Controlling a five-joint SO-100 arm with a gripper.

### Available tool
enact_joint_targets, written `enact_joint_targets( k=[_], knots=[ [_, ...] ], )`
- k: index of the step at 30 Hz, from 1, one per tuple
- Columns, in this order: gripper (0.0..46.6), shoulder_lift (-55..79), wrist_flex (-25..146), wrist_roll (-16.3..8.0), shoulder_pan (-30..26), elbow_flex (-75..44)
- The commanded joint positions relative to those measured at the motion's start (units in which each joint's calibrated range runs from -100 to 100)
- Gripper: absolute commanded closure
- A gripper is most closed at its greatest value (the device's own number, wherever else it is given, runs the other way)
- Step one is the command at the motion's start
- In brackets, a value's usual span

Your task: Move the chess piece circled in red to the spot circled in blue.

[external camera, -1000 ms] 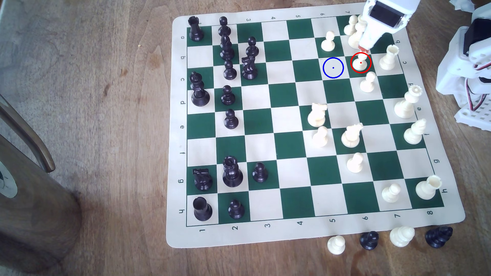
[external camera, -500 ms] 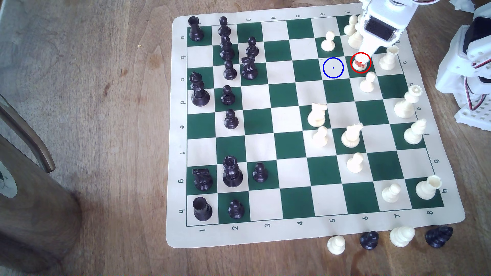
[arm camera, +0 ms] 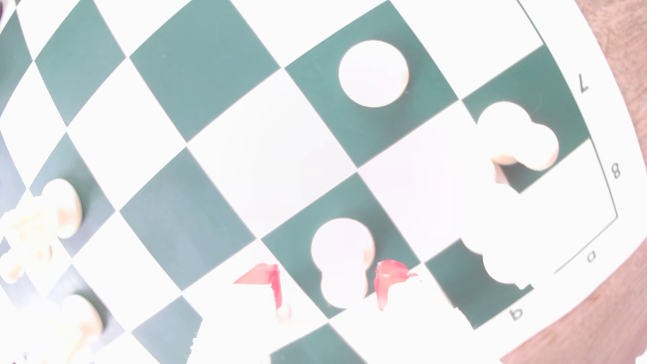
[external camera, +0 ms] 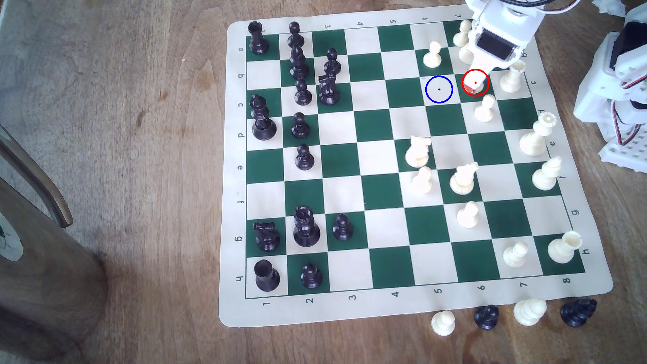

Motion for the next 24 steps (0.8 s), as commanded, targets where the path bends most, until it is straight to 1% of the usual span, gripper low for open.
enact_joint_targets(
  k=[1, 16, 17, 21, 24],
  knots=[
    [33.2, 0.20, -0.66, 0.44, 0.19, -0.67],
    [35.4, 0.80, -2.87, 0.15, -0.05, 0.87],
    [36.1, 0.80, -2.87, 0.10, -0.05, 0.96],
    [46.4, 0.97, -2.87, 0.15, -0.13, 0.96],
    [46.4, 0.80, -2.63, 0.05, -0.60, 1.05]
  ],
)
